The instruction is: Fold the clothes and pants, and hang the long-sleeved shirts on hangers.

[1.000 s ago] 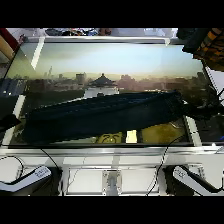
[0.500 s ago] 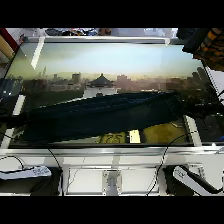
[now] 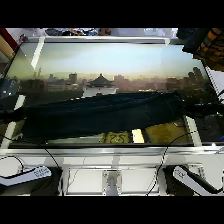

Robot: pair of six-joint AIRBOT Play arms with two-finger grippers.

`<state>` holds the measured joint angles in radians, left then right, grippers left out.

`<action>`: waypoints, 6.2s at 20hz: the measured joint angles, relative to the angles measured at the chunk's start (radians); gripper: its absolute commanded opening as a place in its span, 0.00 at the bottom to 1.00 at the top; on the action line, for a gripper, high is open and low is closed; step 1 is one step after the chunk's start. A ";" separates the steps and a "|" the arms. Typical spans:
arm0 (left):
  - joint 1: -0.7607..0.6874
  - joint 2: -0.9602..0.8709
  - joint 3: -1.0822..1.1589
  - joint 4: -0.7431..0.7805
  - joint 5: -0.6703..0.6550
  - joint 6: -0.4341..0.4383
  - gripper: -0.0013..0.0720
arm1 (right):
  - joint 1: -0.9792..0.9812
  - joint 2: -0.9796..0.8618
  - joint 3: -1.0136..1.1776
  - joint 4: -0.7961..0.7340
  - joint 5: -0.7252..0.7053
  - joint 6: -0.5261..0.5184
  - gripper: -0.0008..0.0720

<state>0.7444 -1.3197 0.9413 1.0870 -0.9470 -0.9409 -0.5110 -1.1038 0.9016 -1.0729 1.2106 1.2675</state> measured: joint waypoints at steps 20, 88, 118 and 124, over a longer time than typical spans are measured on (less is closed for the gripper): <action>0.000 -0.091 0.001 0.049 0.018 -0.001 0.38 | 0.000 0.000 0.000 0.003 0.002 -0.013 0.45; -0.040 -0.227 0.209 -0.952 0.355 0.208 0.35 | 0.000 -0.003 0.000 -0.022 -0.097 -0.014 0.43; 0.301 -0.216 0.154 0.046 -0.219 -0.099 0.74 | 0.000 -0.002 0.000 0.028 0.080 -0.032 0.47; 0.291 -0.230 0.154 0.047 -0.179 -0.073 0.49 | 0.000 -0.002 0.000 0.030 0.081 -0.032 0.47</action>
<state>1.0351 -1.5501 1.0950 1.1336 -1.1259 -1.0142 -0.5114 -1.1057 0.9016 -1.0428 1.2919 1.2358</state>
